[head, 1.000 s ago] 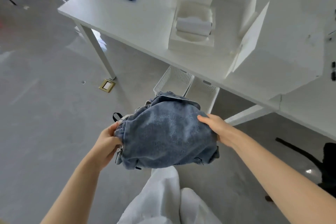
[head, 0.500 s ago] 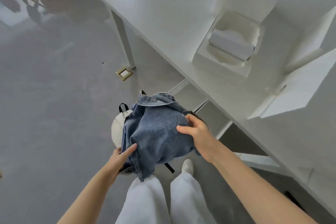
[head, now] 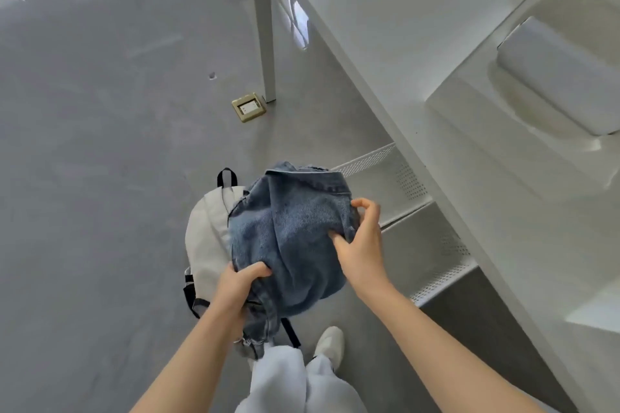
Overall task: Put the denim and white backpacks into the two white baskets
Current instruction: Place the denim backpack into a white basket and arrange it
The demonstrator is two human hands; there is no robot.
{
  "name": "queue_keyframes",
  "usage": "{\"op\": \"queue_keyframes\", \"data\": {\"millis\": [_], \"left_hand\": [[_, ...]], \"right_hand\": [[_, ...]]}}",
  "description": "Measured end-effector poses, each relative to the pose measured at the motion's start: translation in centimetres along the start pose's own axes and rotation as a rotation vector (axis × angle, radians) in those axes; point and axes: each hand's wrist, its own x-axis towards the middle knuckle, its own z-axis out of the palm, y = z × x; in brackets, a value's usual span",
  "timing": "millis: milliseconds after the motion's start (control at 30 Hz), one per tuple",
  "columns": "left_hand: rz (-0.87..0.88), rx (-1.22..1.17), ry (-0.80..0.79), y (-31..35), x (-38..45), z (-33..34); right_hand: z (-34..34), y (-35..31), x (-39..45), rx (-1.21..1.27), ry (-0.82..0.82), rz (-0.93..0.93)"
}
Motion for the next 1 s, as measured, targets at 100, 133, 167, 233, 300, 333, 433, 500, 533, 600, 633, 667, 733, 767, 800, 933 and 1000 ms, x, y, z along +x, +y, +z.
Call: {"op": "queue_keyframes", "data": {"millis": [100,133,167,233,300,333,433,500,533,600,633,667,733,767,800,933,1000], "left_hand": [[0.056,-0.102,-0.055,-0.7,5.5,2.9],[0.051,-0.140,-0.092,-0.7,7.1,3.7],[0.034,-0.180,-0.147,-0.9,8.5,4.5],[0.006,-0.261,-0.297,-1.1,11.7,6.4],[-0.020,-0.316,-0.417,-1.0,14.2,8.8],[-0.024,-0.336,-0.468,-1.1,15.1,9.9],[0.001,-0.369,-0.580,-1.2,18.1,13.8],[0.027,-0.394,-0.615,-1.3,20.3,16.2],[0.035,-0.399,-0.617,-1.4,21.8,17.4],[0.059,-0.380,-0.589,-2.3,25.0,19.6],[0.067,-0.368,-0.570,-2.7,26.6,20.5],[0.092,-0.338,-0.539,-3.2,28.3,21.2],[0.159,-0.250,-0.521,-4.7,31.1,22.3],[0.214,-0.179,-0.509,-5.3,32.0,22.6],[0.264,-0.108,-0.484,-5.8,32.7,23.0],[0.403,0.070,-0.494,-8.2,33.8,24.7],[0.427,0.093,-0.479,-8.8,33.7,25.0]], "right_hand": [[3.1,4.1,5.1,0.075,0.080,0.000],[3.6,5.0,6.7,0.110,0.116,0.008],[3.9,5.8,8.1,0.144,0.162,-0.008],[4.1,7.0,11.3,0.173,0.258,-0.086],[3.5,7.6,14.1,0.195,0.345,-0.163],[3.0,7.8,15.3,0.214,0.388,-0.190],[1.6,9.1,19.3,0.324,0.503,-0.203],[0.8,10.2,22.0,0.395,0.550,-0.191],[0.5,10.9,23.1,0.425,0.568,-0.192],[-0.2,13.0,25.2,0.419,0.625,-0.220],[-0.5,14.2,26.2,0.371,0.651,-0.246],[-0.9,15.4,27.1,0.312,0.666,-0.283],[-1.5,18.3,28.7,0.195,0.673,-0.326],[-2.0,19.8,29.7,0.150,0.664,-0.320],[-2.3,21.2,30.6,0.100,0.648,-0.286],[-3.1,27.4,32.4,-0.047,0.592,-0.067],[-3.1,29.2,32.1,-0.079,0.534,0.035]]}}
